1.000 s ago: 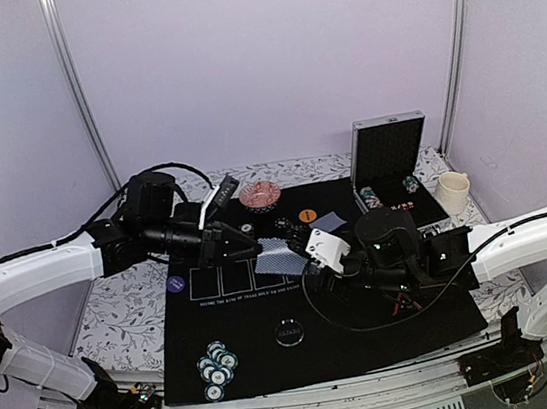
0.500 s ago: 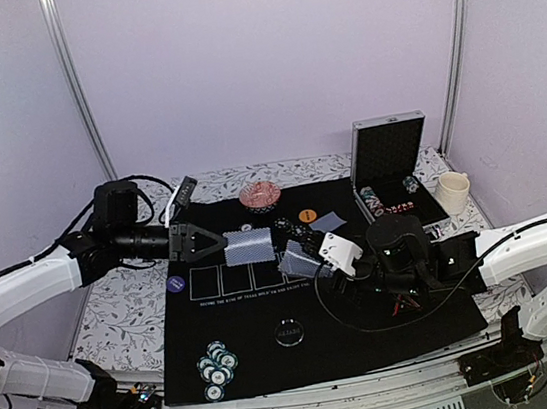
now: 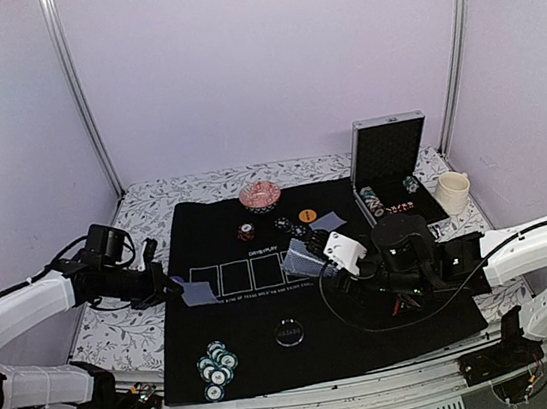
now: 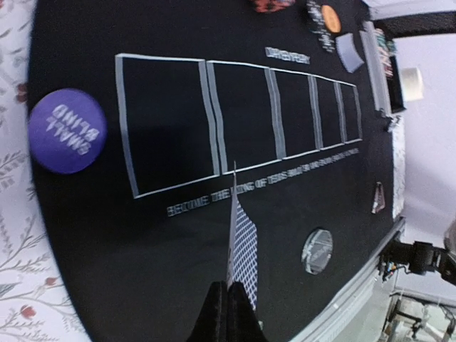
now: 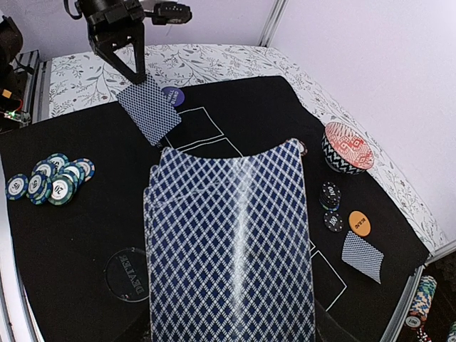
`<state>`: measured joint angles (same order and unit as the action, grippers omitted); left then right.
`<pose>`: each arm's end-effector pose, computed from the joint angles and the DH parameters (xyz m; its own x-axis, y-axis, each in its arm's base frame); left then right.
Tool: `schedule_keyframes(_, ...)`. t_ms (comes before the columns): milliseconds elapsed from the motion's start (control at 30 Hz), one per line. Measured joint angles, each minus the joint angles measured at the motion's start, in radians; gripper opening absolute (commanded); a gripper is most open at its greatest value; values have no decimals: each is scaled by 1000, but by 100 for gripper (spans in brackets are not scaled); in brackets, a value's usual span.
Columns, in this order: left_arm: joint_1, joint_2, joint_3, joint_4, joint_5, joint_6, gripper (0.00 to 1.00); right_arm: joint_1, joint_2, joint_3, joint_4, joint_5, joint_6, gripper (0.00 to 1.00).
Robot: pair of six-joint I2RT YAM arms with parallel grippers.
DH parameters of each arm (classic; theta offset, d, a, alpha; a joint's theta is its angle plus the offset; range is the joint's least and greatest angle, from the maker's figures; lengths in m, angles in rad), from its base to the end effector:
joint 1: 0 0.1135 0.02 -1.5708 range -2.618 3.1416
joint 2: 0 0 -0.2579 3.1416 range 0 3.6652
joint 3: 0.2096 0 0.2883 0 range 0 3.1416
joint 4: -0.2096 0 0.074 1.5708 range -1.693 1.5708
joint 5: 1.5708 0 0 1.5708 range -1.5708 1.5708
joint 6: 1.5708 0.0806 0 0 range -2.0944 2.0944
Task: Distribute texas hold em gaming equipment
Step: Pick up the poker card from the face-down deck piles, then distribute the poker card in the small blind area.
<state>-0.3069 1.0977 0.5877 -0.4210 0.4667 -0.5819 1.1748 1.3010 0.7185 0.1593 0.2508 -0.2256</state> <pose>0.2417 -0.1146 0.1407 -0.9279 -0.2208 -0.3004 0.0190 0.7766 -0.6297 0.1567 0.3230 0.1946 0.0260 -0.4996 -0.8659 -0.8215 0.4829 -0.3033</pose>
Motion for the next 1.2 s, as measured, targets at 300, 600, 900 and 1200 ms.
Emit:
schedule_keyframes(300,103,-72,-133,-52,-150,-100,0,0,-8,-3,7,-19,-4,48)
schedule_keyframes(600,121,-72,-125,-109,-283,-146,0,0,-8,-3,14,-26,-15,48)
schedule_keyframes(900,123,-23,-99,-142,-324,-130,71,0,-8,-3,14,-26,-24,48)
schedule_keyframes(1200,130,-95,-14,-191,-415,-140,78,0,3,8,11,-40,-27,49)
